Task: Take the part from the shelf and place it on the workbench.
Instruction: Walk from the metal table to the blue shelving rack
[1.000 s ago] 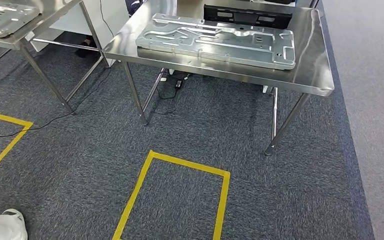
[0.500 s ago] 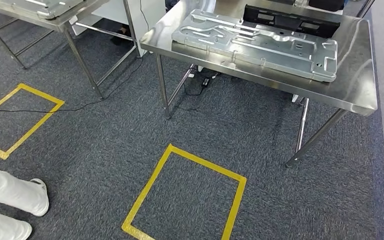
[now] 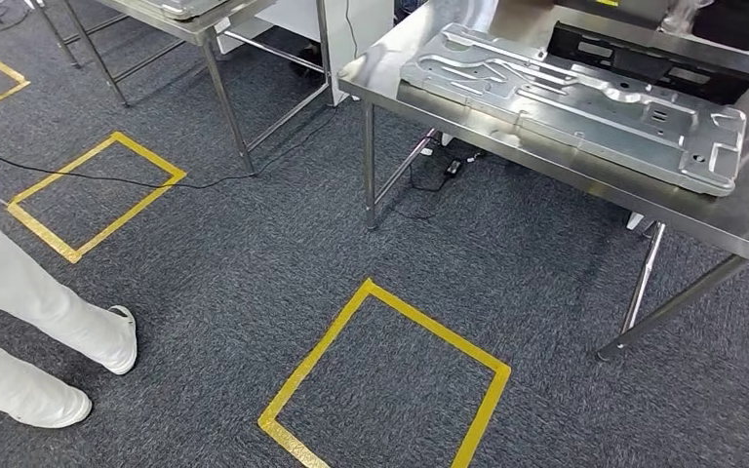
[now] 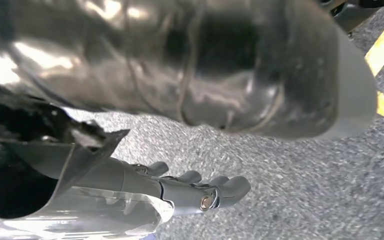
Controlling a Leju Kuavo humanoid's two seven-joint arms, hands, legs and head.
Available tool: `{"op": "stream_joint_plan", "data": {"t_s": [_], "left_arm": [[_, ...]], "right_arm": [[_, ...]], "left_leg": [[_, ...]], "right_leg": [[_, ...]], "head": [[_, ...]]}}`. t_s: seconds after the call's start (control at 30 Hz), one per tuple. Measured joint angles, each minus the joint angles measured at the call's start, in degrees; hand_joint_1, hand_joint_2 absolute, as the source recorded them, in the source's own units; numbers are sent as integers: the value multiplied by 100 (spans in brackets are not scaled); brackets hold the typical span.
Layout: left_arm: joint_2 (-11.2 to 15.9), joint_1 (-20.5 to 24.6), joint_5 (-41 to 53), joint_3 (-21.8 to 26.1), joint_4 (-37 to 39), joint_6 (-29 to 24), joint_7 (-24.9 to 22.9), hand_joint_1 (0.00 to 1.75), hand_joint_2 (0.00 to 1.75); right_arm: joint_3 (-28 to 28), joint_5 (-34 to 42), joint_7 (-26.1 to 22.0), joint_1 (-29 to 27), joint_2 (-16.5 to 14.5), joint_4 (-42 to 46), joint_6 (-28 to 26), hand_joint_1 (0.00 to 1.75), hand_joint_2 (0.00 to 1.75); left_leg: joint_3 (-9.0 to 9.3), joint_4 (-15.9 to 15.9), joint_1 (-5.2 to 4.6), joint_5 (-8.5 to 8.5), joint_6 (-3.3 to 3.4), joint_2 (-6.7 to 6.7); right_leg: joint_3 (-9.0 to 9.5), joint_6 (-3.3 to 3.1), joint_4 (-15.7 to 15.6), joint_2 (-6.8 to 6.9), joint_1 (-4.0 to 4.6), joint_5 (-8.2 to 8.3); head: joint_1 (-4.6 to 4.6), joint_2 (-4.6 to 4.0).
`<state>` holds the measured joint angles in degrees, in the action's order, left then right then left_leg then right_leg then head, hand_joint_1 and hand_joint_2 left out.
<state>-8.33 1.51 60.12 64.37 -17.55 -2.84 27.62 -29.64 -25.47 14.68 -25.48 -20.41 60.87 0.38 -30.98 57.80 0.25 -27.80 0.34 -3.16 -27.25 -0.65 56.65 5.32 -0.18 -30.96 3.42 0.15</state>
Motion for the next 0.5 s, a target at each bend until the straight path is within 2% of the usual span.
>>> {"op": "stream_joint_plan", "data": {"t_s": [0.07,0.1,0.13,0.17,0.23,0.27,0.3,0.33,0.37,0.4,0.43,0.47,0.5], "left_arm": [[-9,-3,8,0,10,-8,7,0,0],[-18,-12,15,-1,17,-12,11,0,0],[-26,-13,27,-2,26,-18,18,0,0],[-36,-5,38,-5,36,-26,28,0,0],[-56,25,61,-16,54,-40,49,0,0],[-64,38,67,-22,59,-46,58,0,0],[-72,44,71,-25,61,-51,63,0,0],[-76,45,73,-26,64,-54,66,0,0],[-83,45,74,-27,68,-56,67,0,0],[-96,45,79,-28,73,-57,67,0,0],[-114,48,84,-30,79,-57,67,0,0],[-133,55,92,-31,84,-57,68,0,0],[-150,62,98,-33,87,-58,69,0,0]], "right_arm": [[-31,2,8,26,0,0,1,0,0],[-40,3,12,40,0,-1,1,0,0],[-51,4,16,50,0,-1,1,0,0],[-67,8,18,56,0,-2,1,0,0],[-107,17,25,57,0,-6,-1,0,0],[-127,22,28,57,0,-11,-1,0,0],[-147,24,32,57,0,-18,-1,0,0],[-163,26,32,57,0,-24,-1,0,0],[-175,27,32,57,0,-30,-1,0,0],[-184,28,32,56,0,-34,-1,0,0],[-191,28,32,55,1,-37,-1,0,0],[-198,29,32,55,1,-39,-1,0,0],[-204,29,32,56,1,-40,-1,0,0]], "left_leg": [[-6,-52,-19,-10,54,58],[-2,-75,-8,5,84,103],[6,-101,7,25,123,150],[13,-127,24,50,162,197],[2,-140,32,80,213,300],[-10,-135,28,85,221,362],[-15,-129,24,87,224,432],[-15,-122,22,87,224,509],[-8,-115,21,85,222,589],[2,-108,21,83,218,668],[1,-98,21,79,208,737],[-10,-79,15,73,187,809],[-34,-64,16,72,156,874]], "right_leg": [[29,62,-14,79,10,-12],[43,96,0,55,3,-33],[24,129,71,-42,-4,-98],[-52,156,255,-180,-11,-231],[-392,184,954,-447,-28,-621],[-595,190,1347,-493,-30,-781],[-744,192,1612,-508,-31,-833],[-802,189,1677,-516,-32,-764],[-749,181,1502,-532,-35,-578],[-608,165,1145,-593,-39,-327],[-446,141,737,-748,-44,-113],[-316,119,396,-891,-49,35],[-240,97,187,-999,-47,104]], "head": [[1,0],[1,0],[1,0],[2,0],[2,0],[3,0],[2,0],[3,0],[3,0],[3,0],[3,0],[3,0],[2,0]]}}
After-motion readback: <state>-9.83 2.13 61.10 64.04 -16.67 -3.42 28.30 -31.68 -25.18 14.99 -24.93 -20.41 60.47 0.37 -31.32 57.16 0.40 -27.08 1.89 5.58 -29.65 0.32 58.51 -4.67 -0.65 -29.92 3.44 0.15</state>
